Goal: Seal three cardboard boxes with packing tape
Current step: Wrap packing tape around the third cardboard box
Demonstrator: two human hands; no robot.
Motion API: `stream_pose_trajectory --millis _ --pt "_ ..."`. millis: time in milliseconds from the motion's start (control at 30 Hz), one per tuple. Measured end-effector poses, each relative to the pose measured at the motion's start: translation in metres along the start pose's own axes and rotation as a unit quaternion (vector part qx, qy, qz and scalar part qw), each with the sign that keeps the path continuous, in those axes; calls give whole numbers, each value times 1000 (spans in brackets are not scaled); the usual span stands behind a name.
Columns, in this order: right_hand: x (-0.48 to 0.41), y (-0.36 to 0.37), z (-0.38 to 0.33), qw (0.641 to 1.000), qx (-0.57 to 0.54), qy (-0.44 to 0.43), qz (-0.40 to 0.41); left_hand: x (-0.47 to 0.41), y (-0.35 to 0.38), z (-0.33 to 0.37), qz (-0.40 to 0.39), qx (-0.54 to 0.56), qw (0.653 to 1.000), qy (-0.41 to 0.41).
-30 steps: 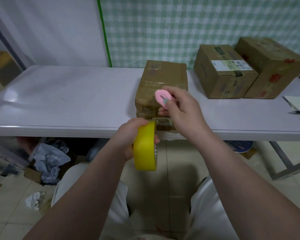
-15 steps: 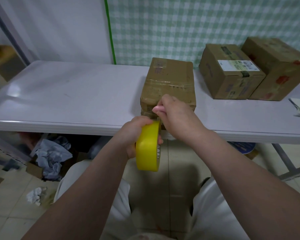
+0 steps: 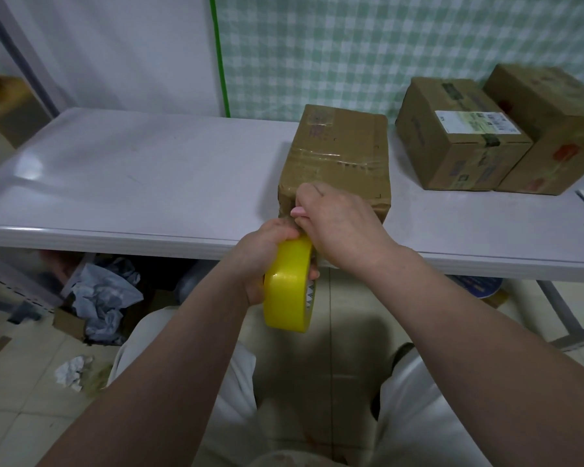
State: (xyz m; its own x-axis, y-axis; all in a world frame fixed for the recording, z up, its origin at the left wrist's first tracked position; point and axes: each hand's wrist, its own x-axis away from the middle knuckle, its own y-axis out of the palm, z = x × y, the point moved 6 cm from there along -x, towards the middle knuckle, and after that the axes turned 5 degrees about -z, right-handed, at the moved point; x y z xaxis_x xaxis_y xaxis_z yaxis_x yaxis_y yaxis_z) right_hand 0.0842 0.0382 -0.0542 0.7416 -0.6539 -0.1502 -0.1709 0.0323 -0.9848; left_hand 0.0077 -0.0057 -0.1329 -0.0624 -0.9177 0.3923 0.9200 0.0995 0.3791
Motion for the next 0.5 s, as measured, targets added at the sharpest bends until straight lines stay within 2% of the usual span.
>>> stream_pose_trajectory --millis 500 --pt "2 -8 9 1000 25 -9 -14 -1 2 4 -22 7 1000 -5"
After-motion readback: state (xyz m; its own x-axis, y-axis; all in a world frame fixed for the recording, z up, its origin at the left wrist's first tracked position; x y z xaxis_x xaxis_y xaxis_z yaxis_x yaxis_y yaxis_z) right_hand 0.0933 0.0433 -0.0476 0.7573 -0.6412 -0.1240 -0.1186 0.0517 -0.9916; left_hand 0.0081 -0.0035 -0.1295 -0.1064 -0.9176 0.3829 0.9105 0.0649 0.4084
